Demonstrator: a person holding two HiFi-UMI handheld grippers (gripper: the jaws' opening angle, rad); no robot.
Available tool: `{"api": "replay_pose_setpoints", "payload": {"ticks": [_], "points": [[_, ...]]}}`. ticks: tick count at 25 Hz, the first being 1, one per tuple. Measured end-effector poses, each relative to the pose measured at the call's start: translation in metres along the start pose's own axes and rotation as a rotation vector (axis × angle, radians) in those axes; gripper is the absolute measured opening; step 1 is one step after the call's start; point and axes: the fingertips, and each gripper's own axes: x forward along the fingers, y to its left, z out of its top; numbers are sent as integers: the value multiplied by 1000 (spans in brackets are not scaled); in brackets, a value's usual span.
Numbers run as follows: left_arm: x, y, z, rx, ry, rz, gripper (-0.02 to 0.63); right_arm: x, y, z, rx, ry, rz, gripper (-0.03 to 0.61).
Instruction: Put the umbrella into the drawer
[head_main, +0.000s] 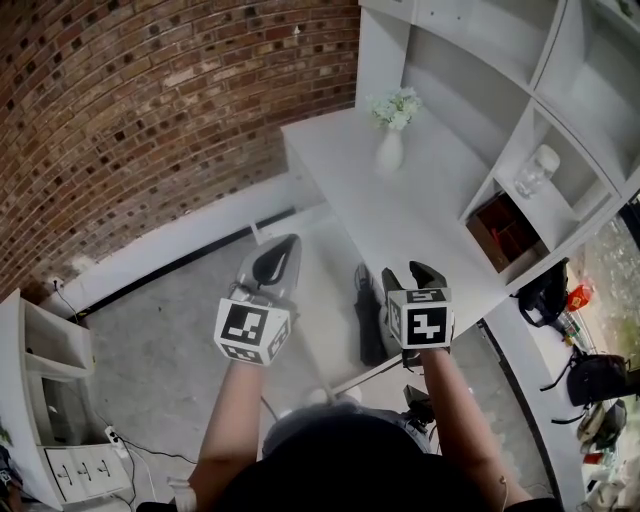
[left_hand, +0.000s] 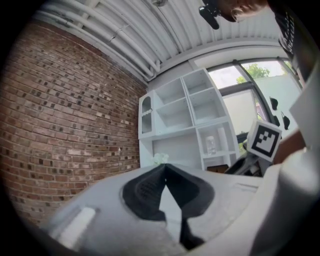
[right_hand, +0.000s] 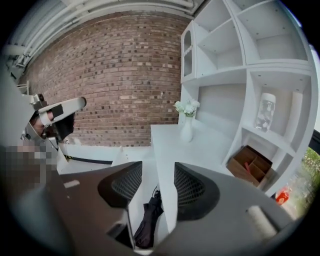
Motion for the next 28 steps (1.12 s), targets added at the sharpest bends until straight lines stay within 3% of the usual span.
{"api": "replay_pose_setpoints", "payload": {"ticks": [6,14,23,28], "points": [[-3,12,26,20,-60,36,-2,-28,-6,36,-6,-139,16,168],[0,18,49,53,-112,45,-2,-68,-16,81,-99,-326,-60,5],[5,18,73,105,-164,51,-2,-112,-24,127,-241,-600,-120,5],[3,17,87,147,-188,58,-2,-134,-29,142,-256,-687,-137,5]]}}
